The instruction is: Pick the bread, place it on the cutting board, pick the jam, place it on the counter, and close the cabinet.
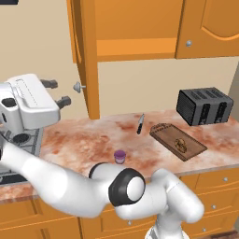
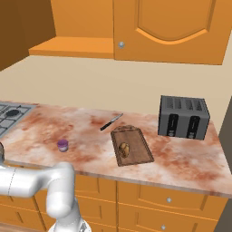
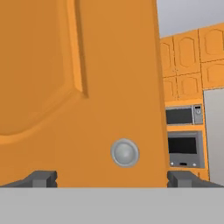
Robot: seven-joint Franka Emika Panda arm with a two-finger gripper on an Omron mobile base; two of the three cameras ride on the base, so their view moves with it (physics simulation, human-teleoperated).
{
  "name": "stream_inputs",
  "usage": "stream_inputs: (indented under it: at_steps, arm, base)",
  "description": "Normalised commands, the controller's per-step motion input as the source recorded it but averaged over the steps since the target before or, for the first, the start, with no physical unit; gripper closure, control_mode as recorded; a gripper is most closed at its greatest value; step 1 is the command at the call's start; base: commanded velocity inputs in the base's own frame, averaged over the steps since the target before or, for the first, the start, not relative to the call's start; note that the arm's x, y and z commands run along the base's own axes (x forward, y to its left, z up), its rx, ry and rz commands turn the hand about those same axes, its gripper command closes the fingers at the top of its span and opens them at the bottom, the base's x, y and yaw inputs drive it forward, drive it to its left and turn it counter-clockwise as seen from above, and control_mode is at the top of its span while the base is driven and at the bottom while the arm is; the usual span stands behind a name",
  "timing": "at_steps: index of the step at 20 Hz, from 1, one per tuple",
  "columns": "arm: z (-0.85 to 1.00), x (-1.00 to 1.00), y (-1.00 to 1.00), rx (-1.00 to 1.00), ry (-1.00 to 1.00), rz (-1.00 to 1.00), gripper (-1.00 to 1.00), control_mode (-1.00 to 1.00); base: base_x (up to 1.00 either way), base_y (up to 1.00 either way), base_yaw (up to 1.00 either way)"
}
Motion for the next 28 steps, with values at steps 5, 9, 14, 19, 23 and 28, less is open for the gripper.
stream_inputs:
  at_steps: [5, 9, 14, 19, 23, 28]
  arm:
    - [0.00, 0.00, -0.04, -0.01, 0.00, -0.06, -1.00, -1.00]
    - [0.00, 0.00, -0.14, -0.01, 0.00, -0.05, -1.00, -1.00]
    - [0.00, 0.00, -0.28, 0.00, 0.00, -0.02, -1.00, -1.00]
    - [0.00, 0.00, -0.17, 0.00, 0.00, 0.00, -1.00, -1.00]
    - [-0.01, 0.00, -0.23, 0.00, 0.00, 0.00, -1.00, -1.00]
    - [-0.10, 0.00, -0.27, 0.00, 0.00, 0.00, -1.00, -1.00]
  base:
    - [0.00, 0.00, 0.00]
    - [0.00, 0.00, 0.00]
    - [0.00, 0.00, 0.00]
    - [0.00, 0.00, 0.00]
    - [0.00, 0.00, 0.00]
    - [0.00, 0.00, 0.00]
